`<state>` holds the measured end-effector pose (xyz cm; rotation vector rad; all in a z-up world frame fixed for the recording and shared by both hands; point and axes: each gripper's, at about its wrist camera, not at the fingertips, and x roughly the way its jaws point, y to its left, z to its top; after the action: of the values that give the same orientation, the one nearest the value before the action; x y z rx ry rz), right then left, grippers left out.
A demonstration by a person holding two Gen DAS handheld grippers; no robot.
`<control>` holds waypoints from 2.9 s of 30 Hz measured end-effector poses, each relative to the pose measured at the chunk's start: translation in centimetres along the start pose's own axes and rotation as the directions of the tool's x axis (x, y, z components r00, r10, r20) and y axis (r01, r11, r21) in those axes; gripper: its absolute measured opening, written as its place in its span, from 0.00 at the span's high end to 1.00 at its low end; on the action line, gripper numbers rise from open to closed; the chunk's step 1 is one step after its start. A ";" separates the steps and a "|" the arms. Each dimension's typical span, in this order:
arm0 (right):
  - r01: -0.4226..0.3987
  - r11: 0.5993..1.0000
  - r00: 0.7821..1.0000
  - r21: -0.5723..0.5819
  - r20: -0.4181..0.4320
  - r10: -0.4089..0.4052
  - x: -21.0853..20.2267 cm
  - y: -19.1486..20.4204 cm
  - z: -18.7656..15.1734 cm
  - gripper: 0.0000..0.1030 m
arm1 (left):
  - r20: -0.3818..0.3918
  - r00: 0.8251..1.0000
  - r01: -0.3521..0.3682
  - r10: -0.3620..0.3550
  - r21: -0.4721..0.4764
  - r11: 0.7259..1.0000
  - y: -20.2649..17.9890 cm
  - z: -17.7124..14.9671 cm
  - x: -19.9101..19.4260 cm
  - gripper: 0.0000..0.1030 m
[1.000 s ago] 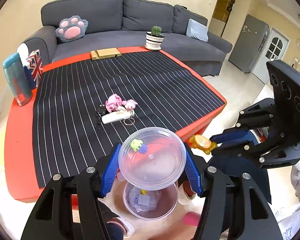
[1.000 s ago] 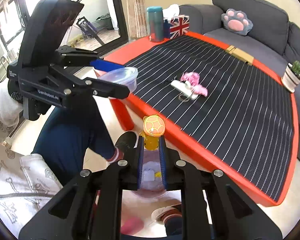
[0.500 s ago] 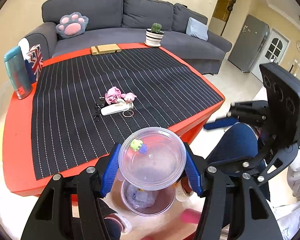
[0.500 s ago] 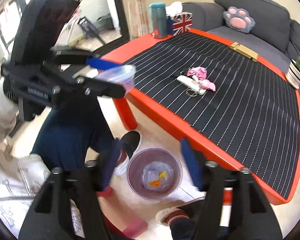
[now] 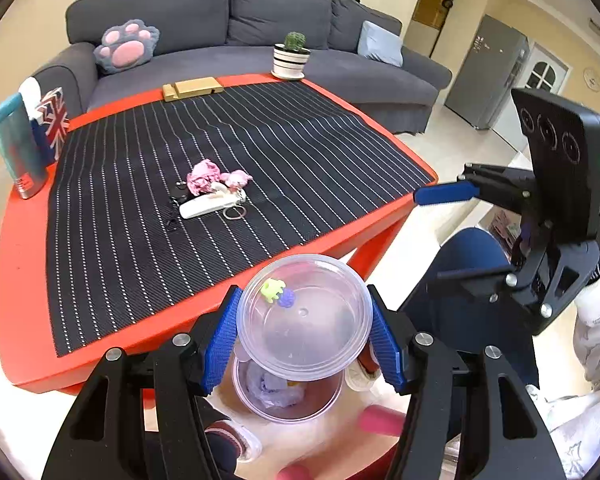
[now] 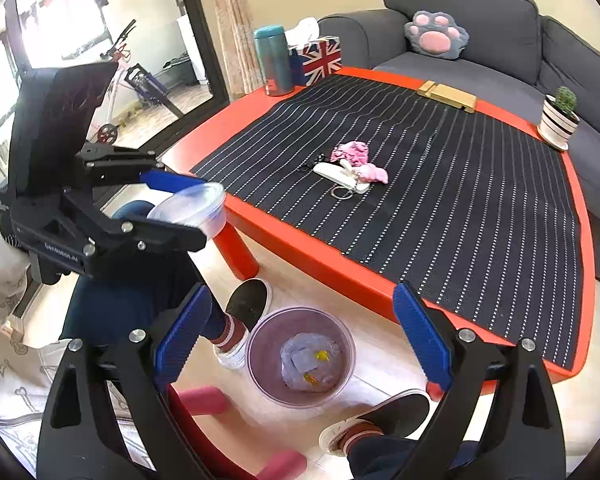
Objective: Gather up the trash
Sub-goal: 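Lower the clear tub into the pink bin and open the left tool, then move the left tool back over the table to the crumpled pink paper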
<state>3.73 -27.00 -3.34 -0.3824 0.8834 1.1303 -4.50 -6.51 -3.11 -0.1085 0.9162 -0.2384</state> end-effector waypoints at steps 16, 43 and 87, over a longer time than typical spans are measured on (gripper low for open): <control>0.007 0.999 1.000 0.037 0.021 -0.008 -1.1 -1.1 -0.3 0.10 | -0.007 1.000 -0.027 0.027 -0.010 1.000 -0.2 0.1 0.8 0.11; 0.005 0.999 1.000 0.039 0.020 -0.005 -0.8 -1.0 0.3 0.07 | 0.029 0.998 -0.053 0.055 -0.064 0.996 1.2 0.5 -0.6 0.09; 0.045 0.992 0.999 0.118 0.008 -0.046 1.5 -6.7 3.0 0.08 | -0.237 0.969 -0.103 0.064 -0.153 0.983 11.2 13.2 12.3 0.10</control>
<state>11.27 -26.82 -3.67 -0.2974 0.9234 1.0319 14.95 1.19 -6.82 -0.1972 1.1698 -0.0971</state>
